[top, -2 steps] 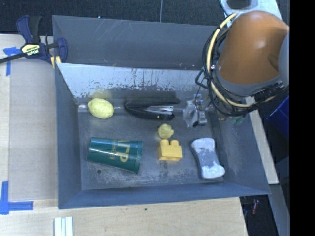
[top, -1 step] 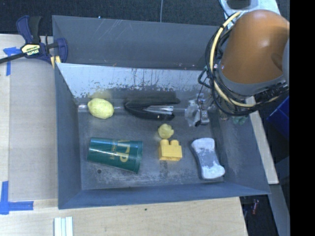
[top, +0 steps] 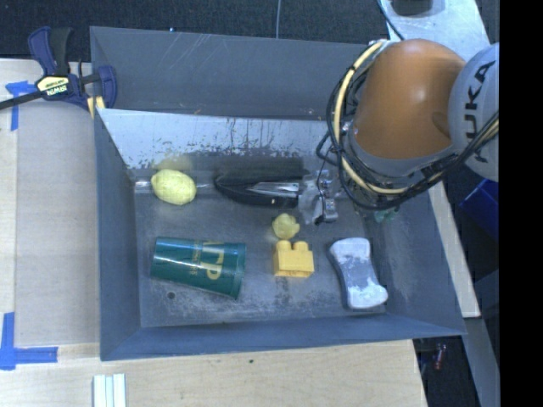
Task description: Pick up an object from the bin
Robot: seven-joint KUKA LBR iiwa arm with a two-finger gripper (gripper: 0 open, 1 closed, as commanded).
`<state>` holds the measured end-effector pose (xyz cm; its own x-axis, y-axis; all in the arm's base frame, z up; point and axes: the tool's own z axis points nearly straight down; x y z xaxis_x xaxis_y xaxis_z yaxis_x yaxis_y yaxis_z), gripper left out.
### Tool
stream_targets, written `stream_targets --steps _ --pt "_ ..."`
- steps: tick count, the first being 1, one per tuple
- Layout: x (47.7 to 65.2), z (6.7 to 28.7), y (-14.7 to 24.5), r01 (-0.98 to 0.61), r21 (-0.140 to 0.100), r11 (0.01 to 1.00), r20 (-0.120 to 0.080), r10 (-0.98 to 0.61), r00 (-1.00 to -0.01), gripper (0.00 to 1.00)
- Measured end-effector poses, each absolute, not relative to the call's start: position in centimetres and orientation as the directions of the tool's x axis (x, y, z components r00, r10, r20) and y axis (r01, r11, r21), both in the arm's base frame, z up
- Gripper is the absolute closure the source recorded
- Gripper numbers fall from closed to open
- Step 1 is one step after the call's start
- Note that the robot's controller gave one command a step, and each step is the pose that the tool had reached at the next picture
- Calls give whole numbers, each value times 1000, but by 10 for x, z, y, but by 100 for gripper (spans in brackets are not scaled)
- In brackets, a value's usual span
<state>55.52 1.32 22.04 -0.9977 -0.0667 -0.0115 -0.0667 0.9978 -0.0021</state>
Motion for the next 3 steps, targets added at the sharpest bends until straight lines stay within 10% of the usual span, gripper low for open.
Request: stream_targets --steps 3 --pt "612 102 121 -68 1 998 -24 -68 -997 100"
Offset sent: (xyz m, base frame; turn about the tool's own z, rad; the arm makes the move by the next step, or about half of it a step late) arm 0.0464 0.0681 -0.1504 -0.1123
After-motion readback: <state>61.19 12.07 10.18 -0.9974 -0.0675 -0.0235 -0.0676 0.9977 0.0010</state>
